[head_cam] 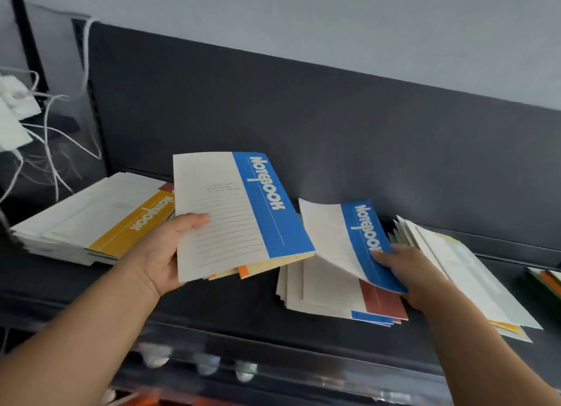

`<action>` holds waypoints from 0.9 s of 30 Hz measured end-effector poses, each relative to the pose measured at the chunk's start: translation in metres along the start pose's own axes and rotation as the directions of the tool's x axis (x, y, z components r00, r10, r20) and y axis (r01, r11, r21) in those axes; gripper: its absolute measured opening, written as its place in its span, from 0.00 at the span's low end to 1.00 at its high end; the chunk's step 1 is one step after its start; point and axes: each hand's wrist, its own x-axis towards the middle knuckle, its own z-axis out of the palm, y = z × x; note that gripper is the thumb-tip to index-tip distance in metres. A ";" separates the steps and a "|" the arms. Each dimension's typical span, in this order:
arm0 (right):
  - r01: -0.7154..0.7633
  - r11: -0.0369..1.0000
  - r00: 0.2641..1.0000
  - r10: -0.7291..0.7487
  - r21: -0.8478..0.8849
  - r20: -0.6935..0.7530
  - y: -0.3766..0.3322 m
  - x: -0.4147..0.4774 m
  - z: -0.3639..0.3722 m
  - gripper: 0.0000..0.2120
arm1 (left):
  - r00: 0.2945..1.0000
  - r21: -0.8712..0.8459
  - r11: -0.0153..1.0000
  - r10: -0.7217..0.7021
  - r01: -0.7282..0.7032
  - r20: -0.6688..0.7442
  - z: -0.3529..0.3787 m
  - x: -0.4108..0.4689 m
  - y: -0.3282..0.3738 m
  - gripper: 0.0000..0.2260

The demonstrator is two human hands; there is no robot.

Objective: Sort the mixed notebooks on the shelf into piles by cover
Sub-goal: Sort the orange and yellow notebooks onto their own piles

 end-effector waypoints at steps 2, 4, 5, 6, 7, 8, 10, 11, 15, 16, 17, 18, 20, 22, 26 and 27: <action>0.069 0.962 0.994 -0.090 -0.263 -0.069 0.010 0.004 0.008 0.09 | 1.000 0.008 1.000 0.013 -0.013 -0.016 0.000 0.001 0.005 0.22; 0.079 0.900 0.986 -0.134 -0.429 -0.100 0.015 0.005 0.013 0.10 | 1.000 0.006 1.000 0.009 -0.009 -0.014 0.002 0.004 0.008 0.23; 0.061 0.861 0.985 -0.134 -0.504 -0.109 0.017 0.006 0.015 0.11 | 1.000 0.011 1.000 -0.002 0.003 -0.010 0.005 0.006 0.008 0.22; 0.035 0.800 0.982 -0.138 -0.599 -0.127 0.016 0.005 0.016 0.14 | 1.000 0.020 1.000 -0.022 0.022 -0.002 0.008 0.007 0.009 0.20; 0.025 0.721 0.972 -0.180 -0.692 -0.153 0.014 0.006 0.015 0.16 | 0.999 0.031 0.999 -0.043 0.043 -0.001 0.013 0.008 0.010 0.17; 0.055 0.661 0.948 -0.270 -0.749 -0.169 0.009 0.004 0.016 0.17 | 0.998 0.044 0.997 -0.068 0.068 0.000 0.018 0.009 0.010 0.14; 0.225 0.763 0.902 -0.398 -0.606 -0.167 -0.010 -0.006 0.020 0.16 | 0.993 0.070 0.991 -0.118 0.117 0.006 0.028 0.013 0.008 0.12; 0.291 0.894 0.927 -0.351 -0.341 -0.131 -0.021 -0.016 0.026 0.16 | 0.990 0.086 0.986 -0.143 0.141 0.012 0.033 0.016 0.006 0.12; -0.186 0.881 0.895 -0.030 0.435 0.444 -0.043 -0.045 0.054 0.21 | 0.975 0.146 0.968 -0.216 0.205 0.061 0.051 0.021 -0.003 0.10; -0.177 0.881 0.893 -0.043 0.439 0.447 -0.039 -0.044 0.059 0.20 | 0.972 0.170 0.964 -0.221 0.205 0.082 0.054 0.023 -0.006 0.12; -0.138 0.892 0.912 -0.055 0.431 0.407 -0.035 -0.043 0.064 0.19 | 0.971 0.197 0.961 -0.217 0.194 0.098 0.055 0.025 -0.008 0.14; -0.097 0.900 0.930 -0.070 0.425 0.361 -0.031 -0.043 0.067 0.18 | 0.972 0.221 0.959 -0.205 0.177 0.112 0.055 0.027 -0.009 0.14; -0.047 0.893 0.949 -0.099 0.447 0.299 -0.027 -0.042 0.067 0.17 | 0.975 0.253 0.958 -0.176 0.138 0.135 0.057 0.028 -0.010 0.15; 0.009 0.878 0.957 -0.147 0.479 0.251 -0.023 -0.040 0.064 0.17 | 0.974 0.279 0.954 -0.157 0.107 0.166 0.058 0.028 -0.011 0.18; 0.085 0.838 0.957 -0.220 0.539 0.191 -0.020 -0.039 0.061 0.16 | 0.964 0.364 0.930 -0.132 0.040 0.232 0.056 0.030 -0.012 0.26; 0.095 0.828 0.957 -0.229 0.553 0.178 -0.020 -0.039 0.061 0.16 | 0.962 0.387 0.922 -0.126 0.022 0.244 0.056 0.029 -0.014 0.27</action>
